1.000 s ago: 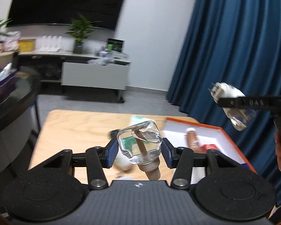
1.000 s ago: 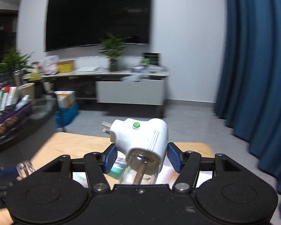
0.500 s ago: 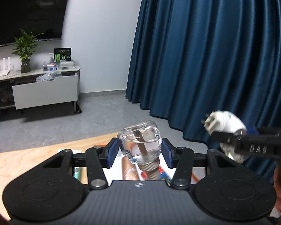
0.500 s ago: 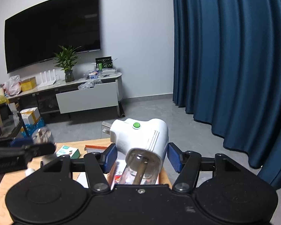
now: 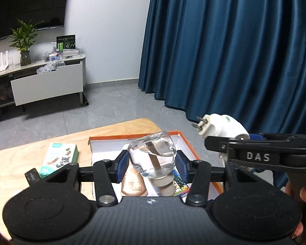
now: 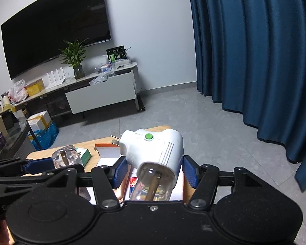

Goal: Organize rigid objects
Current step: 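Hold the glass bottle and white plug-in heater above the tray with both grippers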

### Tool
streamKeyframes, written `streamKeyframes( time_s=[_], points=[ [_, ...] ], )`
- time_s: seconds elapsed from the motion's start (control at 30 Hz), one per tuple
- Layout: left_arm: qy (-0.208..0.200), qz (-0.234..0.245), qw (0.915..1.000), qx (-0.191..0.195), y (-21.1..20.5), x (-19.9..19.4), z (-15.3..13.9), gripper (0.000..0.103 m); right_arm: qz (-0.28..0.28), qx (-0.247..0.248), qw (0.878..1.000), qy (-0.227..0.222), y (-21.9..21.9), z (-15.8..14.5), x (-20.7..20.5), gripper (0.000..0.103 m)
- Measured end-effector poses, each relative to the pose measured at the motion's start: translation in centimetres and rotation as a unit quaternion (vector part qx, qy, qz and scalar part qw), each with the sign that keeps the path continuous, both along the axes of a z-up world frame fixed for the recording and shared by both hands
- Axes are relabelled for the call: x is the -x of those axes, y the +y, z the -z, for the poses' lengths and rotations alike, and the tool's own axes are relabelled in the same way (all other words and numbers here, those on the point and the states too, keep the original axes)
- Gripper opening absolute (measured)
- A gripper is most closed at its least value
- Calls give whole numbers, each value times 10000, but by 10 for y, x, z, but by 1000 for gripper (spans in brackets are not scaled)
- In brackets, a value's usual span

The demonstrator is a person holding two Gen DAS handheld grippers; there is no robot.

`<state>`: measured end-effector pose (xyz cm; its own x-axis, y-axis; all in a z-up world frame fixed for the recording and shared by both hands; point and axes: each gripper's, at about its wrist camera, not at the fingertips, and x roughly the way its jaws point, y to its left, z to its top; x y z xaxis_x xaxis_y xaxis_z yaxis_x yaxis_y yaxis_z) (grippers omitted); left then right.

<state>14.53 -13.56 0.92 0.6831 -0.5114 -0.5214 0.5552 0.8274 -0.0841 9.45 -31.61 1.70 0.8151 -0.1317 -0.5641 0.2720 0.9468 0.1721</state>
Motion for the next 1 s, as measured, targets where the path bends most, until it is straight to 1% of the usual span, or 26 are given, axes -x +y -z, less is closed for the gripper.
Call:
streamKeyframes(
  time_s=[0.23, 0.53, 1.0],
  points=[
    [11, 31, 9999, -110, -4, 5, 3, 50, -59, 39, 10000, 38, 2, -1, -11, 71],
    [51, 54, 9999, -110, -5, 11, 4, 50, -141, 36, 9998, 127, 4, 3, -14, 71],
    [46, 97, 9999, -76, -4, 15, 5, 50, -197, 58, 9997, 106, 5, -4, -18, 71]
  ],
)
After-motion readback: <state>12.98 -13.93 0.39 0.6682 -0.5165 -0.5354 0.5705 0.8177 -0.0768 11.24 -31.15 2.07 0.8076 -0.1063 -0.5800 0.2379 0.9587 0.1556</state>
